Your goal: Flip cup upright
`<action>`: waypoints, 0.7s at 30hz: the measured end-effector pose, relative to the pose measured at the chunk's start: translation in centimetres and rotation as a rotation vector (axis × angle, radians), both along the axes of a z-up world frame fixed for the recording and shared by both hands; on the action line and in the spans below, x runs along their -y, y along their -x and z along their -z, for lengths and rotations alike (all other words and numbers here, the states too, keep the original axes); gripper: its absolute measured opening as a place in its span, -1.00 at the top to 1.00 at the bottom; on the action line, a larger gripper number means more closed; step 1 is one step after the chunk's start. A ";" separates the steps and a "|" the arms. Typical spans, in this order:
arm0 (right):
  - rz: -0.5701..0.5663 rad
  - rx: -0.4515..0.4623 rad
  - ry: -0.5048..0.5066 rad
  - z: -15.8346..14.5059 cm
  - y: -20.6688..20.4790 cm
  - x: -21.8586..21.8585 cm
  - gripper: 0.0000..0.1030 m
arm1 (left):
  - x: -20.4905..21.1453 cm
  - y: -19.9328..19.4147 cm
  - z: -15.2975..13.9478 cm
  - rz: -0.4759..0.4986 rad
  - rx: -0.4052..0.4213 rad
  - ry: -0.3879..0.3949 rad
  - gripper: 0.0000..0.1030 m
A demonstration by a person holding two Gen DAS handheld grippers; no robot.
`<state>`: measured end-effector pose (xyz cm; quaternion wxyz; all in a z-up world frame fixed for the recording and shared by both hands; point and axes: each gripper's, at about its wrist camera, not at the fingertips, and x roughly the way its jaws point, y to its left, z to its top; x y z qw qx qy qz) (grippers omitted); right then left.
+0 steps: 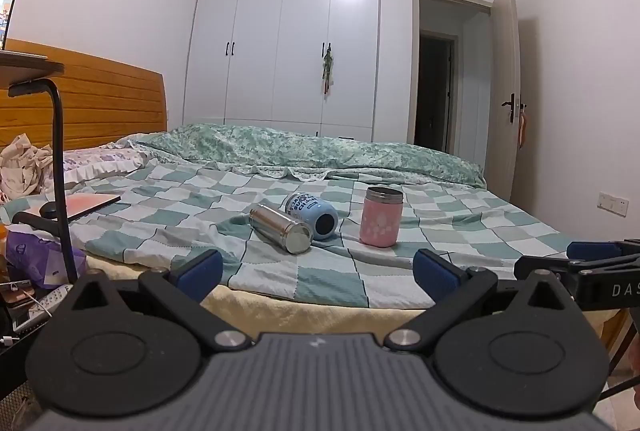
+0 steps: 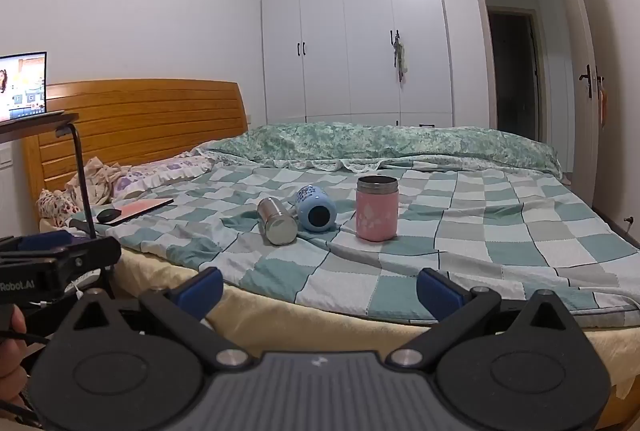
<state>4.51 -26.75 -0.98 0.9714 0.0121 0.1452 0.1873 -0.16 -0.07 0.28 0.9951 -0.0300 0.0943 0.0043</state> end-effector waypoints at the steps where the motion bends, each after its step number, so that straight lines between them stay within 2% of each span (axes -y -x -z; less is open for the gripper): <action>1: 0.000 -0.004 0.004 0.0 0.0 0.0 -1.00 | 0.0 -0.1 0.1 0.000 -0.001 0.000 -1.00; 21: 0.000 -0.005 -0.003 0.1 0.0 0.0 -1.00 | 0.3 -0.2 0.2 0.004 -0.006 -0.002 -1.00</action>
